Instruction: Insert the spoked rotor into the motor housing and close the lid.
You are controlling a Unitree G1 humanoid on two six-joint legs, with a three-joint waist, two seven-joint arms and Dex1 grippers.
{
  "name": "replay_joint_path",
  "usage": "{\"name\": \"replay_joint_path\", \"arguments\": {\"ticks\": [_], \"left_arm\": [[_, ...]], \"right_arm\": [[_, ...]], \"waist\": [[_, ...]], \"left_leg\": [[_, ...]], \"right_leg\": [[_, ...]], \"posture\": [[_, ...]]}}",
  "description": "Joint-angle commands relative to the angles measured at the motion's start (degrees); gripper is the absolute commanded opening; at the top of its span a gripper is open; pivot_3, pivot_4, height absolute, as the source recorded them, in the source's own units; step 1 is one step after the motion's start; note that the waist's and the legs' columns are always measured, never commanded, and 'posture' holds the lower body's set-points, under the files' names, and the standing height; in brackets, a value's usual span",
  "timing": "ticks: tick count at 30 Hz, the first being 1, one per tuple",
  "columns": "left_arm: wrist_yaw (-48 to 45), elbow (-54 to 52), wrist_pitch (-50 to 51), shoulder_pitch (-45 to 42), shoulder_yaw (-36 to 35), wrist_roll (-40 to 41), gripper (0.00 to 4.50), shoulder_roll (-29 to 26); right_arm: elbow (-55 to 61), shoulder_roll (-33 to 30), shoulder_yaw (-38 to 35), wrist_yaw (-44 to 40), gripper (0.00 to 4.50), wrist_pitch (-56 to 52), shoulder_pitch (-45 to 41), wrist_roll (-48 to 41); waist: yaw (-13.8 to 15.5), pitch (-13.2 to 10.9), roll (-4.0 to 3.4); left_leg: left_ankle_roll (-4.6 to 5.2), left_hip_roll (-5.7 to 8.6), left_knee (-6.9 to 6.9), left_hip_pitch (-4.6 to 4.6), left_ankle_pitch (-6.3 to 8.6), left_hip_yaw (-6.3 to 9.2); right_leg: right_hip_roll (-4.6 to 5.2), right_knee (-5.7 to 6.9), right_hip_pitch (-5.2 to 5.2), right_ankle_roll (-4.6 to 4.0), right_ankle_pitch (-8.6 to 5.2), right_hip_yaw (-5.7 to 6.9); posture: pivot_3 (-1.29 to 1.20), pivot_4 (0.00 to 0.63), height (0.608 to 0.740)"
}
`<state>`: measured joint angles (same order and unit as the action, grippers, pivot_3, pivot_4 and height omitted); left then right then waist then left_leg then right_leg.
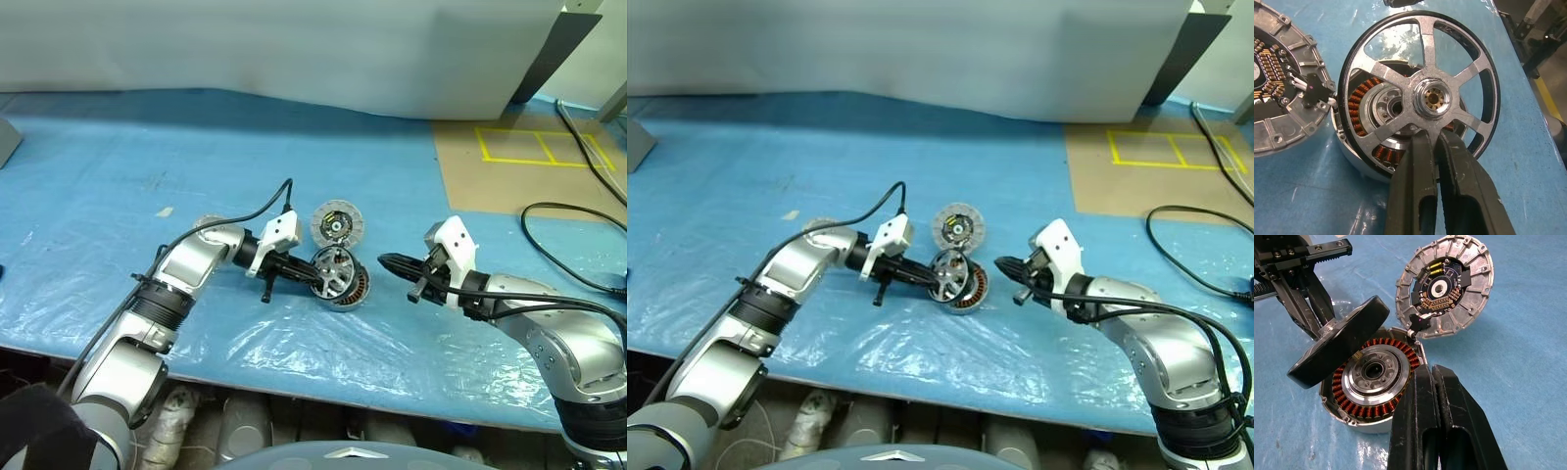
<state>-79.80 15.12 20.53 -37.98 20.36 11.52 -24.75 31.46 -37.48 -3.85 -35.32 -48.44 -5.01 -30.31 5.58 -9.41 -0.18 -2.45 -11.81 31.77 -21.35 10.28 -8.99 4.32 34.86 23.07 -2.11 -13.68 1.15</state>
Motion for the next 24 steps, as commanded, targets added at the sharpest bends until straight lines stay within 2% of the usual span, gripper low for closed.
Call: {"name": "replay_joint_path", "arguments": {"ticks": [1,6,9,16,24], "left_arm": [[-0.8,0.0,-0.9,-1.2,0.8,-0.9,0.02,-0.3],[-1.1,-1.9,2.3,-2.0,-0.4,1.2,0.02,0.6],[-3.1,-4.1,5.4,-2.3,-2.9,5.2,0.02,-0.2],[-2.7,-2.7,4.4,-2.5,-4.7,7.0,0.02,0.5],[-1.2,-0.5,-1.1,-2.1,0.7,0.3,0.02,1.2]], "right_arm": [[2.4,-0.5,-0.2,0.4,0.0,1.4,0.4,0.5],[3.0,-0.4,0.1,0.9,0.0,1.4,1.0,0.4],[3.1,-0.5,-0.5,0.9,0.0,1.4,1.3,0.1],[3.0,-0.4,0.3,1.1,0.0,1.6,1.3,0.5],[2.6,-0.6,0.7,0.8,0.0,1.9,1.0,1.2]], "waist": [[0.0,0.0,0.0],[0.0,0.0,0.0],[0.0,0.0,0.0],[0.0,0.0,0.0],[0.0,0.0,0.0]], "left_leg": [[0.0,0.0,0.0,0.0,0.0,0.0],[0.0,0.0,0.0,0.0,0.0,0.0],[0.0,0.0,0.0,0.0,0.0,0.0],[0.0,0.0,0.0,0.0,0.0,0.0],[0.0,0.01,0.0,-0.01,0.0,0.01]], "right_leg": [[0.0,0.0,0.0,0.0,0.0,0.0],[0.0,0.0,0.0,0.0,0.0,0.0],[0.0,0.0,0.0,0.0,0.0,0.0],[0.0,0.0,0.0,0.0,0.0,0.0],[0.0,0.0,0.0,0.01,0.0,0.0]], "posture": [[0.0,0.15,0.74],[0.0,0.15,0.74],[0.0,0.15,0.74],[0.0,0.15,0.74],[0.0,0.15,0.74]]}}
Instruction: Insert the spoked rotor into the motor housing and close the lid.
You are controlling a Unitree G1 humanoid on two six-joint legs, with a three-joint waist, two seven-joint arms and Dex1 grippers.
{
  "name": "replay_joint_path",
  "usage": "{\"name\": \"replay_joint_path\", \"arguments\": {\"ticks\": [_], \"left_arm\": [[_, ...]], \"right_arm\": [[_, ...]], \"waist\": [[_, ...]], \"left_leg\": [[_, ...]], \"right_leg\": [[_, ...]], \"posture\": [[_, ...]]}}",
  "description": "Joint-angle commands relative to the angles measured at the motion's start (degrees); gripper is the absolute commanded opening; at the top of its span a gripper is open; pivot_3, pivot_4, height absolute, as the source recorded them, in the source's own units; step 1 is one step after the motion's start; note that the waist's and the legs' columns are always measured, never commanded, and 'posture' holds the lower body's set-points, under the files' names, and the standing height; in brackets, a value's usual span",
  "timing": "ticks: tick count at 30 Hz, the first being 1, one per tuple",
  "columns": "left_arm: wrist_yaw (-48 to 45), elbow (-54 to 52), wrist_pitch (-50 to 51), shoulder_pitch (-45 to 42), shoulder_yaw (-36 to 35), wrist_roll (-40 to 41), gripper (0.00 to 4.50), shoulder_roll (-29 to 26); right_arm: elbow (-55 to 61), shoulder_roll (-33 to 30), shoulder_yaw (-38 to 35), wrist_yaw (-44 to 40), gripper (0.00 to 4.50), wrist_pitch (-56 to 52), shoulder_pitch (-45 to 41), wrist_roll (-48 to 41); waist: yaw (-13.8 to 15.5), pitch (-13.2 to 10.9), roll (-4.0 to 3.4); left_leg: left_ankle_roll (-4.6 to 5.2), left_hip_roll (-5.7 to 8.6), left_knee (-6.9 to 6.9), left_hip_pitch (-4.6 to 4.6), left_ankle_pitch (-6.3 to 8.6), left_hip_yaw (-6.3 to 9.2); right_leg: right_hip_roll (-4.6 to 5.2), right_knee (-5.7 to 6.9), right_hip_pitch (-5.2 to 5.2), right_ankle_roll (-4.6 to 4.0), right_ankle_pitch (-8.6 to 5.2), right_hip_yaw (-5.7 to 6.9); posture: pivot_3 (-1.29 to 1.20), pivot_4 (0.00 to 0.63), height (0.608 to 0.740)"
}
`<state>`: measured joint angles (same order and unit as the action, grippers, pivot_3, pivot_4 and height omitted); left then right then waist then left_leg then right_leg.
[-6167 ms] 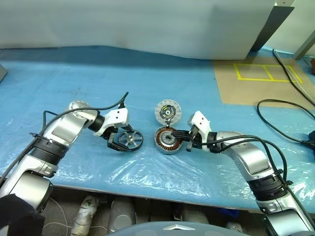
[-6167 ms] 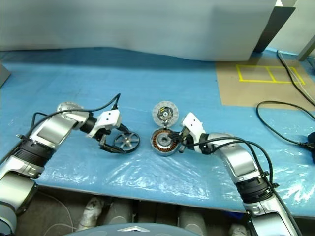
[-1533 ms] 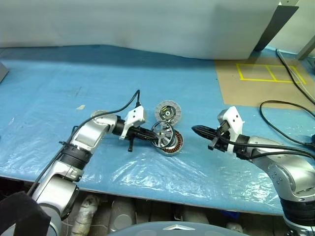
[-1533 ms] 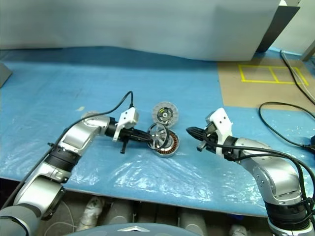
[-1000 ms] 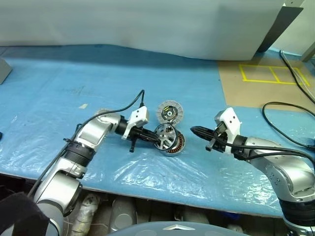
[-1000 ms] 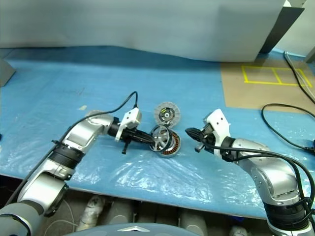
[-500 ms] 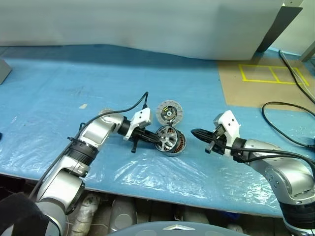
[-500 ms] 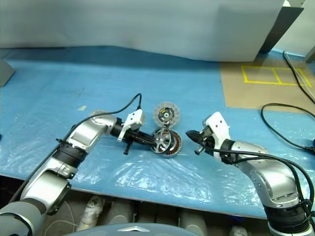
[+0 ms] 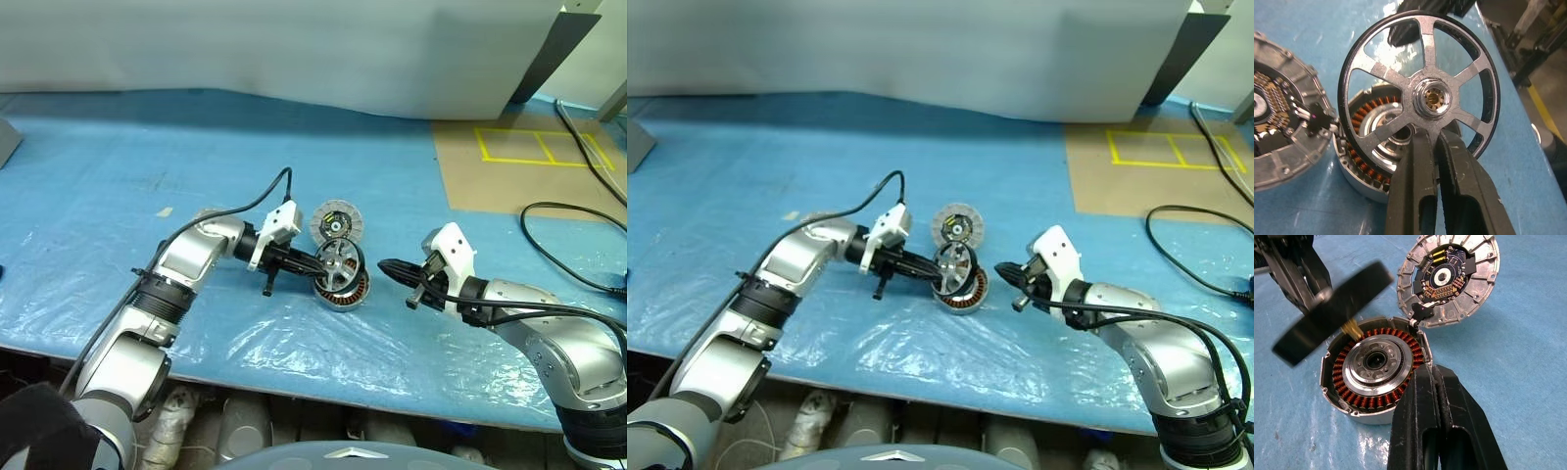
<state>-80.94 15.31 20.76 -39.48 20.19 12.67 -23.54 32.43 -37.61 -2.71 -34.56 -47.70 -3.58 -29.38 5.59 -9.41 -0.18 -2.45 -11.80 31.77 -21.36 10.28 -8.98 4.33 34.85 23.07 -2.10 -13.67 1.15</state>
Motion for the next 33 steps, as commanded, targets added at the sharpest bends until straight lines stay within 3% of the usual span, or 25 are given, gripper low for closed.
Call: {"name": "replay_joint_path", "arguments": {"ticks": [1,15,23,33], "left_arm": [[0.2,-0.4,-1.6,-0.7,1.0,-1.3,0.02,0.0],[-0.2,2.4,-1.4,-1.9,1.7,-3.2,0.02,0.6],[0.0,2.2,-0.7,-2.2,1.2,-3.6,2.37,-0.3],[-2.9,-9.3,3.7,2.5,-4.8,5.1,2.37,-5.5]], "right_arm": [[1.7,-0.6,-0.5,0.0,0.0,1.2,-0.4,0.3],[2.2,-0.5,-0.4,0.9,0.0,1.3,1.0,0.6],[1.9,-0.3,0.2,1.2,0.0,1.5,0.7,1.0],[3.1,0.6,-1.4,-1.5,0.0,0.7,-2.6,-3.7]], "waist": [[0.0,0.0,0.0],[0.0,0.0,0.0],[0.0,0.0,0.0],[-0.2,0.0,-0.03]], "left_leg": [[0.0,0.0,0.0,0.0,0.0,0.0],[0.0,0.0,0.01,0.01,0.0,0.0],[0.0,0.0,0.01,0.01,0.0,0.0],[0.0,-0.01,0.02,0.02,0.0,0.0]], "right_leg": [[0.0,0.0,0.0,0.0,0.0,0.0],[0.0,0.01,0.0,0.0,0.0,0.0],[0.0,0.01,0.0,0.0,0.0,0.0],[-0.01,0.03,0.0,-0.01,-0.01,0.0]], "posture": [[0.0,0.15,0.74],[0.0,0.15,0.74],[0.0,0.15,0.74],[0.0,0.15,0.74]]}}
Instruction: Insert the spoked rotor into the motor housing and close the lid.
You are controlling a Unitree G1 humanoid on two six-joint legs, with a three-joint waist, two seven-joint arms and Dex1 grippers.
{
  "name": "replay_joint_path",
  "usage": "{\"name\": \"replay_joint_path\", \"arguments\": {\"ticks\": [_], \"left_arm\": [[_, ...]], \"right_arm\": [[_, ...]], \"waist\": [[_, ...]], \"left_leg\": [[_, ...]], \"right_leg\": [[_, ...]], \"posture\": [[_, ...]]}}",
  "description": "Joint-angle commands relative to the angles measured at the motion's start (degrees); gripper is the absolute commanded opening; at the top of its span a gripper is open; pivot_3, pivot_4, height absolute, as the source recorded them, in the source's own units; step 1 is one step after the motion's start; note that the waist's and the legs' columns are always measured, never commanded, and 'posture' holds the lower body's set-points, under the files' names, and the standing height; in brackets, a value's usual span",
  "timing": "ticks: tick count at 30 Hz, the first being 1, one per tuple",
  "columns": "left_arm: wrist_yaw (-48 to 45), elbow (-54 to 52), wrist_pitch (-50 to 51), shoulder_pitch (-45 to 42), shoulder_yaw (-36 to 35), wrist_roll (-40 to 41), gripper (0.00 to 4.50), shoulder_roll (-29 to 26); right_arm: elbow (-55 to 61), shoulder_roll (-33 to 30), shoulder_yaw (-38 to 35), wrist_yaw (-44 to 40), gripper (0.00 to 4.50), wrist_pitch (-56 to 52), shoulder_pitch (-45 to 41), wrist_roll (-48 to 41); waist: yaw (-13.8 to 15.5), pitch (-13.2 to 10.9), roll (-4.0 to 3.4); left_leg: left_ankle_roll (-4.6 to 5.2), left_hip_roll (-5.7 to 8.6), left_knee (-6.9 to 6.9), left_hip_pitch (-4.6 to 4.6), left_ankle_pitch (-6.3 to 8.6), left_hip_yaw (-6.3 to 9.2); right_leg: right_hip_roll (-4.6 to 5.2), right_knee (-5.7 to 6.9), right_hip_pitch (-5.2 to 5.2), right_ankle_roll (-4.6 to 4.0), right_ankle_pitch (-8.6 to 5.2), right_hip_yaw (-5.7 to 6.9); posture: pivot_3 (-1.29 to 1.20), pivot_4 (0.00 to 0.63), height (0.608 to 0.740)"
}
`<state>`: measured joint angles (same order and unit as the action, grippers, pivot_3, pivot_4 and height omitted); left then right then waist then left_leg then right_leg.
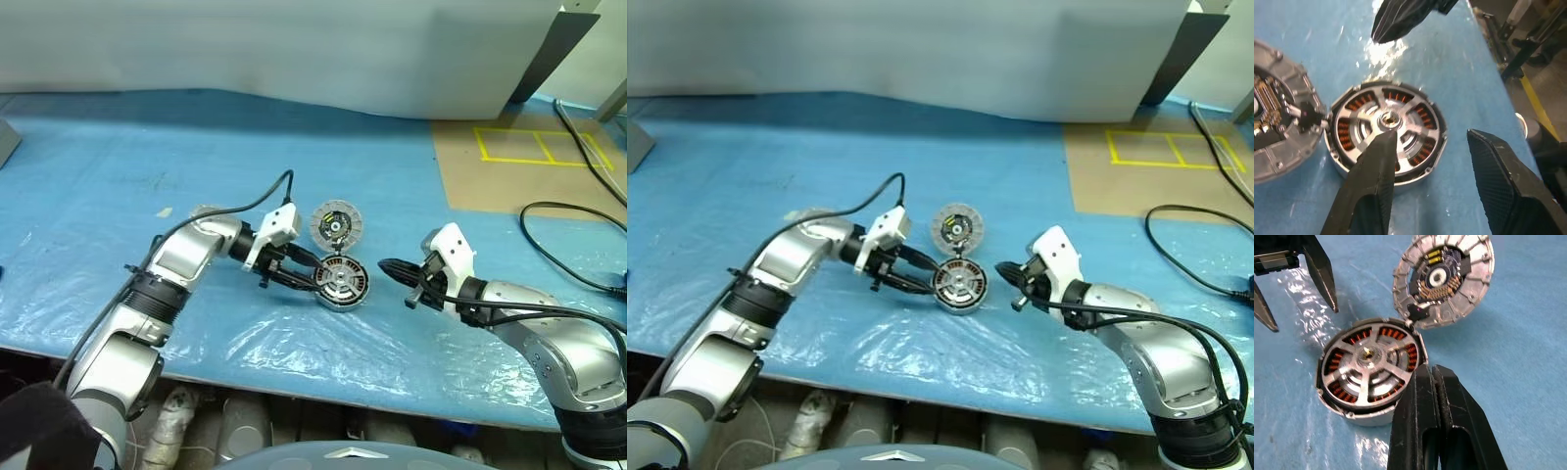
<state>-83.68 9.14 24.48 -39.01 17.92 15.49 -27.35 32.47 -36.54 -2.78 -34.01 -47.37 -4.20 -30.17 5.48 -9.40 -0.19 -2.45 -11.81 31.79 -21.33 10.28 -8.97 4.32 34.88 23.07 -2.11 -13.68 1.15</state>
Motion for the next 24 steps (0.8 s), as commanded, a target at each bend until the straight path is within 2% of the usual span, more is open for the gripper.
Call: {"name": "replay_joint_path", "arguments": {"ticks": [1,5,10,15,19,24], "left_arm": [[0.4,-3.6,0.0,2.8,-3.1,2.7,2.37,-2.1],[8.2,-2.7,-2.9,5.6,-7.5,3.8,2.37,1.7],[21.2,3.5,-6.3,4.5,-11.6,1.4,2.37,7.8],[22.9,4.2,-2.2,4.2,-13.0,3.2,2.37,6.8],[24.4,6.1,-0.6,3.5,-14.8,4.2,2.37,6.5],[28.4,13.3,3.5,-2.6,-21.6,9.7,2.37,9.7]], "right_arm": [[3.0,-0.9,-0.2,-2.8,0.0,0.5,-2.7,-2.8],[-2.5,0.6,6.7,-5.3,0.0,2.1,-8.2,-0.3],[-14.2,4.1,13.5,-8.1,0.0,6.5,-13.7,4.1],[-23.7,2.3,22.2,-11.9,0.0,12.1,-13.4,13.1],[-24.8,1.4,22.3,-13.6,0.0,15.0,-11.2,14.5],[-16.6,2.5,12.5,-14.7,0.0,9.5,-10.4,3.8]], "waist": [[-0.1,0.0,-0.01],[-0.1,0.0,-0.01],[0.0,0.0,0.0],[-0.2,0.0,0.02],[-0.1,0.0,0.03],[0.4,0.0,0.07]], "left_leg": [[0.0,0.0,0.0,0.01,0.0,-0.01],[0.0,-0.01,0.04,0.02,0.0,0.0],[0.0,-0.02,0.41,-0.17,0.0,0.16],[0.0,-0.03,0.43,-0.21,0.0,0.2],[0.0,-0.02,0.42,-0.09,0.0,0.21],[0.02,0.01,0.52,-0.06,0.0,0.23]], "right_leg": [[0.0,0.0,0.0,0.0,0.0,-0.01],[-0.01,0.04,-0.02,0.0,0.0,0.0],[0.02,0.18,-0.06,-0.01,0.0,0.11],[0.0,0.26,0.02,0.0,0.01,0.12],[0.0,0.3,-0.09,-0.01,0.0,0.13],[0.04,0.28,-0.24,-0.01,0.0,0.12]], "posture": [[0.0,0.15,0.74],[0.0,0.15,0.74],[0.0,0.15,0.74],[0.0,0.15,0.74],[0.0,0.15,0.74],[0.0,0.15,0.74]]}}
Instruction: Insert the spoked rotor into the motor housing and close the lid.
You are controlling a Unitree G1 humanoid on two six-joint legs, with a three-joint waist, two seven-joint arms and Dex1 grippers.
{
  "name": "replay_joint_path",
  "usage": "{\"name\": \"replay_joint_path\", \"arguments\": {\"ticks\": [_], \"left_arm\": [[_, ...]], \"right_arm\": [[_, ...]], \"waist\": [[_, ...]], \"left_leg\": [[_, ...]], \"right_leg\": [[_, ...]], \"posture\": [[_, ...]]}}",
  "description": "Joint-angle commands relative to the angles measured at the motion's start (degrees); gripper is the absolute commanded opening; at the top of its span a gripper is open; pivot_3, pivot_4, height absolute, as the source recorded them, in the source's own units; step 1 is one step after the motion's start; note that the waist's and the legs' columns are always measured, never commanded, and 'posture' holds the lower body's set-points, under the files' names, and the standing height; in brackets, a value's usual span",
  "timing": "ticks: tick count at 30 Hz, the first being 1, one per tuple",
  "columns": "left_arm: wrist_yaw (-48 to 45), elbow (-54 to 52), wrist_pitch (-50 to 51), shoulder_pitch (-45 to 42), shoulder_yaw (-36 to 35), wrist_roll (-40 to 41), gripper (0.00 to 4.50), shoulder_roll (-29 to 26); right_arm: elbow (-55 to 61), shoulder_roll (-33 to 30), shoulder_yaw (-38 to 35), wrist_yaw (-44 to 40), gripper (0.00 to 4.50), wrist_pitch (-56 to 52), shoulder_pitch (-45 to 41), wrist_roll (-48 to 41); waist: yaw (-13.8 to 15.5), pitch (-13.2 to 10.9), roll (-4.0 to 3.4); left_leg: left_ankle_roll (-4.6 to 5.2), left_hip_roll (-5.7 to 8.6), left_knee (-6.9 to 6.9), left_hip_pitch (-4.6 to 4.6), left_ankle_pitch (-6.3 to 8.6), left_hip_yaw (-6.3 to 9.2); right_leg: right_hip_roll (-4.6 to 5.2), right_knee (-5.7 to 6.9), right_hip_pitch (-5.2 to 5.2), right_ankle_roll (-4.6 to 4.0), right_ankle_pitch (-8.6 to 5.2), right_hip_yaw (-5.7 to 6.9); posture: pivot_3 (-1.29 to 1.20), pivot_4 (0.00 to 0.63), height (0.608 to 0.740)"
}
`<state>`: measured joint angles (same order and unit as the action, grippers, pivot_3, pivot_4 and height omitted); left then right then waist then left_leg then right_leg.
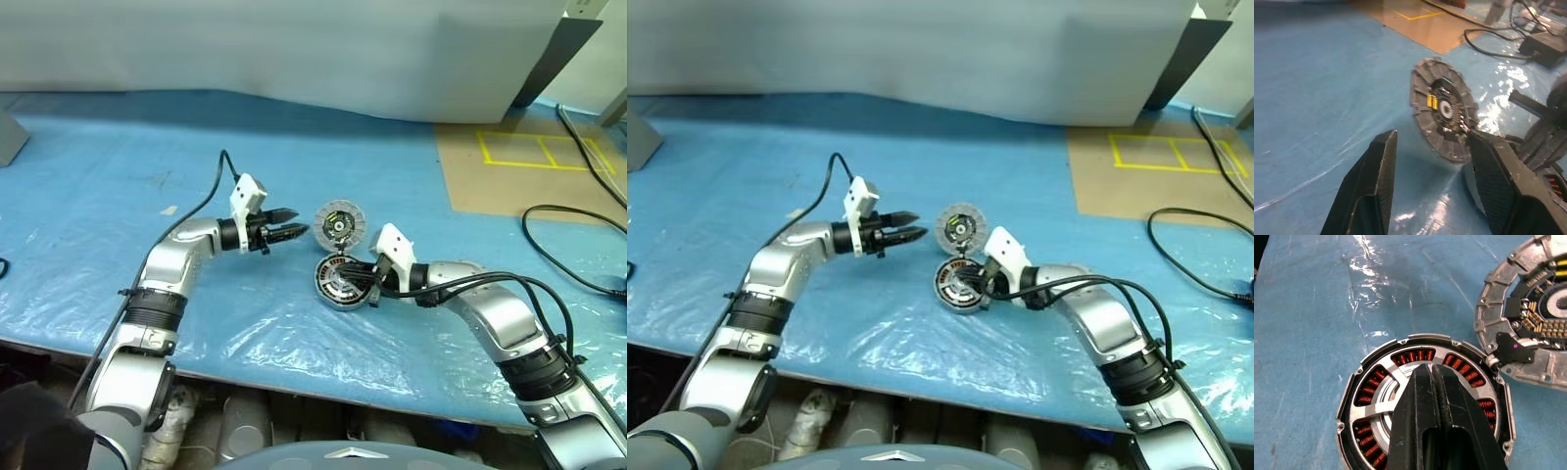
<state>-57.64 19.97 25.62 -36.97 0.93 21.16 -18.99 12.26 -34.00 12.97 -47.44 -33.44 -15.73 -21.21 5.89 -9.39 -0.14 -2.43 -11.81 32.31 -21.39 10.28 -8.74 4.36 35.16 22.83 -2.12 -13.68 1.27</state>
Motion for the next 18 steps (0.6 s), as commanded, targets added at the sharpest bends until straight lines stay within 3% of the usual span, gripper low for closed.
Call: {"name": "replay_joint_path", "arguments": {"ticks": [1,6,9,14,18], "left_arm": [[3.0,4.9,2.7,-6.3,-5.7,4.7,2.37,2.0],[3.9,19.7,1.1,-13.6,-7.3,3.5,2.37,5.0],[5.4,32.0,-4.6,-18.1,-7.5,0.8,1.81,7.0],[9.4,47.7,-12.3,-23.2,-8.7,-2.7,0.06,10.2],[2.7,51.4,-12.0,-25.0,-7.9,-4.5,0.02,12.7]], "right_arm": [[5.4,-0.3,-5.0,-0.9,0.0,-5.8,1.2,-6.7],[12.8,-2.3,-10.5,1.7,0.0,-10.8,3.0,-9.8],[15.4,-2.8,-13.3,4.1,0.0,-13.2,4.5,-11.1],[19.3,-3.6,-16.3,6.8,0.0,-15.9,8.1,-12.3],[22.3,-4.3,-17.8,8.4,0.0,-17.6,10.9,-13.1]], "waist": [[-0.1,0.0,0.04],[-0.1,0.0,0.03],[-0.1,0.0,0.05],[0.0,0.0,0.07],[0.3,-0.1,0.1]], "left_leg": [[0.01,0.0,0.02,-0.03,0.0,0.01],[0.12,0.01,-0.02,-0.09,-0.08,0.03],[0.15,0.02,-0.08,-0.14,-0.1,0.06],[0.12,0.06,-0.14,-0.3,-0.09,0.2],[0.01,0.08,-0.17,-0.38,-0.01,0.23]], "right_leg": [[0.0,0.0,0.01,0.0,0.0,0.0],[-0.03,0.0,0.13,0.0,0.01,0.0],[-0.04,-0.12,0.13,0.03,0.02,0.01],[-0.07,-0.37,0.14,0.47,0.28,0.05],[-0.03,-0.42,0.14,0.53,0.32,0.09]], "posture": [[0.0,0.15,0.74],[0.0,0.15,0.74],[0.0,0.15,0.74],[0.0,0.15,0.74],[0.0,0.15,0.74]]}}
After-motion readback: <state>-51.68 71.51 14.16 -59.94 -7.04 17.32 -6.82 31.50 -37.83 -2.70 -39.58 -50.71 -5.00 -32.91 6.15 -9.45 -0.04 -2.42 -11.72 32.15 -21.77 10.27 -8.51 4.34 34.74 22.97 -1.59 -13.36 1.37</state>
